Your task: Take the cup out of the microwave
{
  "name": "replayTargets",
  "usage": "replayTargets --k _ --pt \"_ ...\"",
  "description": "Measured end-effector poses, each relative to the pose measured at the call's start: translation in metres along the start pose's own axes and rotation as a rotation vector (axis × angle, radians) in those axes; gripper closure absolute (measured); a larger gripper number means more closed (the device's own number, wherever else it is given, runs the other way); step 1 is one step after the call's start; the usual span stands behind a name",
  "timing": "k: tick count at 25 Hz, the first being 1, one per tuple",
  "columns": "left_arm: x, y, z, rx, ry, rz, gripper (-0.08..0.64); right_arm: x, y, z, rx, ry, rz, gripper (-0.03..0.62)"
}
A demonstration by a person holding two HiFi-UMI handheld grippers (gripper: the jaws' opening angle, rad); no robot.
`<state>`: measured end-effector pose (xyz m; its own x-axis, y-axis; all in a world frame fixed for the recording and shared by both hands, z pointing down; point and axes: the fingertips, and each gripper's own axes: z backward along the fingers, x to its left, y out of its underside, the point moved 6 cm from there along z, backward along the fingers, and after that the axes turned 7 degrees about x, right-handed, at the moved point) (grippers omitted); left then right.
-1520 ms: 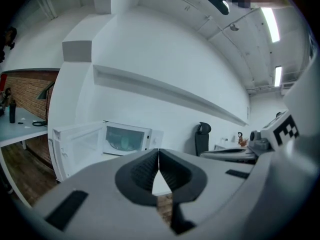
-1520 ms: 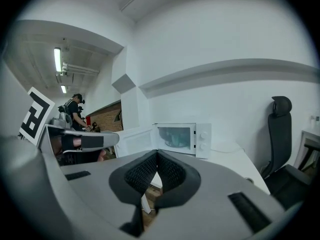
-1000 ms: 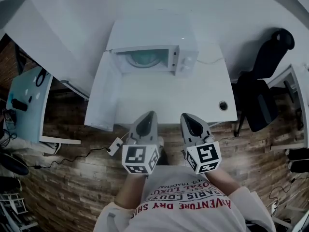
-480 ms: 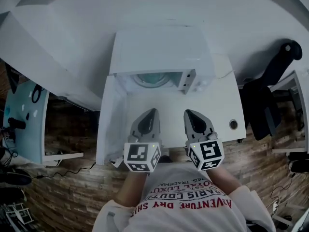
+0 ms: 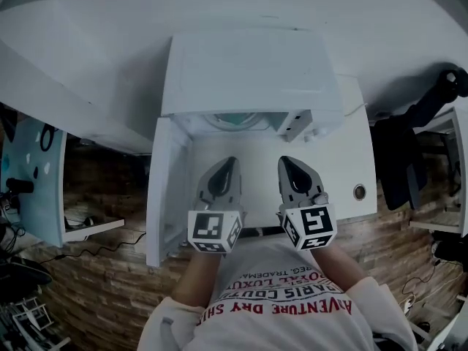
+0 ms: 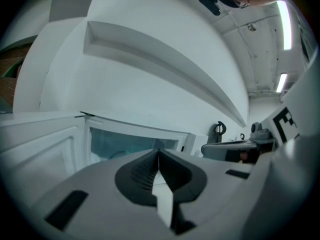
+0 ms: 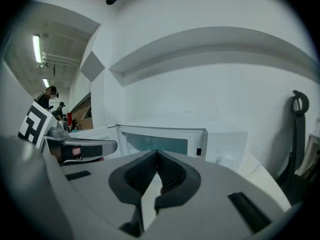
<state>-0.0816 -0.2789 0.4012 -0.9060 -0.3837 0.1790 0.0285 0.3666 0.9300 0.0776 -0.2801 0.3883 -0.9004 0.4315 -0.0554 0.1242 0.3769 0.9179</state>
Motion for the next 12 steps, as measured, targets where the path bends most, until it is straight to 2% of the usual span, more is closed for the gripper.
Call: replayTargets --k 5,12 --pt "0.012 0.010 -0.022 0.014 -0.049 -0.005 0.552 -0.009 0.005 -0.030 0.039 -0.042 0.028 0.581" --pt "0.032 0.034 -0.065 0.053 -0.056 0.013 0.552 -0.023 0.029 -0.074 0.130 -0.083 0.037 0.581"
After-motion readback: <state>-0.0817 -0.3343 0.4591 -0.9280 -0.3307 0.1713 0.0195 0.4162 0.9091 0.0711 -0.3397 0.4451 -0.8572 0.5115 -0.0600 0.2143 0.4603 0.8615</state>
